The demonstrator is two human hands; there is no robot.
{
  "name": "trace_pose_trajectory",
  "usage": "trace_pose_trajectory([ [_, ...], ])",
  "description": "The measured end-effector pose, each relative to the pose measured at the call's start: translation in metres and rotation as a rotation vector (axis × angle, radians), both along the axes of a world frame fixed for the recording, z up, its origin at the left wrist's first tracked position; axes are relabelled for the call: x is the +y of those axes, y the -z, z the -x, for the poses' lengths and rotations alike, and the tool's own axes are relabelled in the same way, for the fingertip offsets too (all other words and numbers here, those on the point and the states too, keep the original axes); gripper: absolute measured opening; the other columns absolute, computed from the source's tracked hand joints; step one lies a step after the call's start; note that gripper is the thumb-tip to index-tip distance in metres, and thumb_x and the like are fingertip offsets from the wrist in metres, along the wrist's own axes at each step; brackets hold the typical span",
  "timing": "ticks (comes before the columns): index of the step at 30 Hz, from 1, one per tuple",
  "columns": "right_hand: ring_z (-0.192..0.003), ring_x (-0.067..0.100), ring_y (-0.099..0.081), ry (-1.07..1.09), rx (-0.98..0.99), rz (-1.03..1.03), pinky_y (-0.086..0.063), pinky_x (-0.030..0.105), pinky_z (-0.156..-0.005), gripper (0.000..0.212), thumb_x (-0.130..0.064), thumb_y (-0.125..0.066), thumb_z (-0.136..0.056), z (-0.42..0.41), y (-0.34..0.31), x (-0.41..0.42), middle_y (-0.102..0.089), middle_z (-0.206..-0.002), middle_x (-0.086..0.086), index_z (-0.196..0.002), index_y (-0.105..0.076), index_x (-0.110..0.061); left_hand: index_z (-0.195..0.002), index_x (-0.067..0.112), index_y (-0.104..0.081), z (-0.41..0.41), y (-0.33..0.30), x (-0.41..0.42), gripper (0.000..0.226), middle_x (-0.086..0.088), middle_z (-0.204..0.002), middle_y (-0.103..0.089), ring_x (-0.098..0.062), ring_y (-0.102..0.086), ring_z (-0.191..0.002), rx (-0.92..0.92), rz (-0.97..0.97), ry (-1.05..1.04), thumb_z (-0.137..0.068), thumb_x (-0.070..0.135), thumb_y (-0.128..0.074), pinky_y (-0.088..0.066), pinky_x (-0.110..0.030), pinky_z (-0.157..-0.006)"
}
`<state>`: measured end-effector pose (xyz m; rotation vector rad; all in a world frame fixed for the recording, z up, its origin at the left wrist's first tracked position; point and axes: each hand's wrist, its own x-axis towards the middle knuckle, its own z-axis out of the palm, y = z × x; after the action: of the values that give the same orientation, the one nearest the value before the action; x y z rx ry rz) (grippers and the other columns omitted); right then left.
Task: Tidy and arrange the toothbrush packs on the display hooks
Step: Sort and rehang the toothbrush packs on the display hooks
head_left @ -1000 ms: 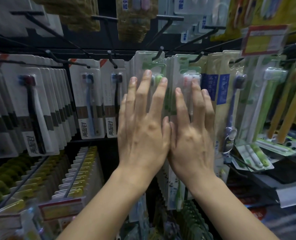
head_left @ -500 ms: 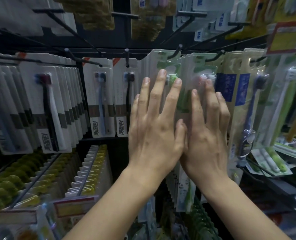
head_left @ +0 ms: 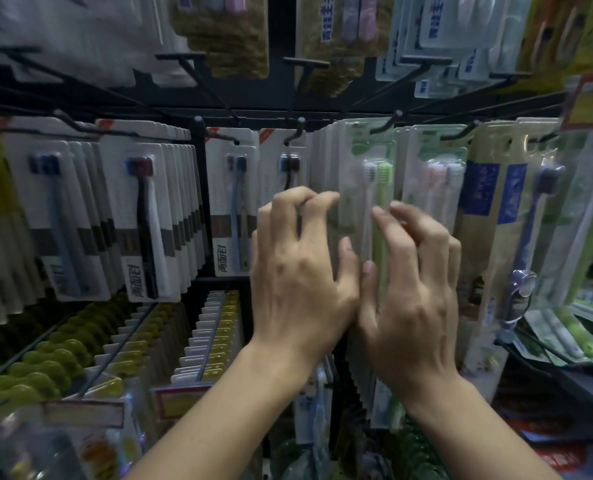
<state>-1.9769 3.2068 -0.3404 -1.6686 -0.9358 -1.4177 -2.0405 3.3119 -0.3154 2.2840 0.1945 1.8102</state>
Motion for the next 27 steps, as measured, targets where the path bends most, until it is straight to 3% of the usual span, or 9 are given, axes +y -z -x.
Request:
trace_pose_trajectory([
  [3, -0.114, 0.038, -0.058, -0.093, 0.005, 0.05, -0.039, 0.024, -0.104, 0.041, 0.004, -0.059, -0.094, 0.012, -0.001, 0.012, -0.059, -0.126, 0.024, -0.134, -0.061, 0.006, -0.121, 0.015, -0.062, 0.008, 0.0, 0.013, 0.033, -0.002, -0.118, -0.049, -0.021, -0.047, -0.11, -0.008, 0.07, 0.013, -0.089, 0.021, -0.066, -0.045, -0.034, -0.093],
  [8, -0.112, 0.03, -0.062, -0.277, 0.137, 0.109, -0.052, 0.037, -0.098, 0.045, 0.008, -0.057, -0.089, 0.026, -0.006, 0.04, -0.062, -0.121, 0.014, -0.134, -0.058, 0.001, -0.107, 0.021, -0.063, 0.018, -0.007, 0.04, 0.021, 0.007, -0.109, -0.049, -0.013, -0.048, -0.106, 0.016, 0.215, 0.021, -0.086, 0.018, -0.064, -0.044, -0.028, -0.09],
  [13, -0.113, 0.012, -0.063, -0.385, 0.523, 0.101, -0.053, 0.037, -0.099, 0.043, -0.012, -0.058, -0.099, 0.035, -0.021, 0.076, -0.066, -0.123, -0.006, -0.14, -0.052, -0.023, -0.099, 0.023, -0.064, 0.018, -0.024, 0.069, 0.015, 0.006, -0.104, -0.055, -0.018, -0.055, -0.102, 0.095, 0.295, -0.032, -0.086, 0.016, -0.064, -0.046, -0.032, -0.086],
  [18, -0.128, 0.018, -0.06, -0.417, 0.761, 0.124, -0.048, 0.04, -0.11, 0.051, -0.019, -0.06, -0.098, 0.031, -0.026, 0.108, -0.063, -0.138, -0.001, -0.148, -0.049, -0.023, -0.103, 0.029, -0.065, 0.02, -0.02, 0.097, 0.018, 0.008, -0.111, -0.058, -0.01, -0.059, -0.102, 0.18, 0.472, 0.079, -0.091, 0.014, -0.065, -0.053, -0.034, -0.095],
  [23, -0.149, 0.024, -0.039, -0.401, 0.807, 0.175, -0.036, 0.047, -0.12, 0.06, -0.024, -0.06, -0.099, 0.026, -0.014, 0.129, -0.039, -0.161, 0.006, -0.155, -0.04, -0.018, -0.122, 0.031, -0.068, 0.02, -0.01, 0.116, 0.029, 0.007, -0.133, -0.054, -0.014, -0.058, -0.124, 0.309, 0.559, 0.116, -0.097, 0.018, -0.063, -0.049, -0.042, -0.111],
  [27, -0.156, 0.023, -0.024, -0.378, 0.839, 0.21, -0.027, 0.043, -0.126, 0.066, -0.031, -0.061, -0.101, 0.017, -0.011, 0.132, -0.02, -0.17, 0.006, -0.159, -0.032, -0.02, -0.138, 0.033, -0.061, 0.015, -0.009, 0.121, 0.039, 0.002, -0.164, -0.035, -0.019, -0.033, -0.153, 0.411, 0.579, 0.111, -0.101, 0.025, -0.061, -0.029, -0.046, -0.127],
])
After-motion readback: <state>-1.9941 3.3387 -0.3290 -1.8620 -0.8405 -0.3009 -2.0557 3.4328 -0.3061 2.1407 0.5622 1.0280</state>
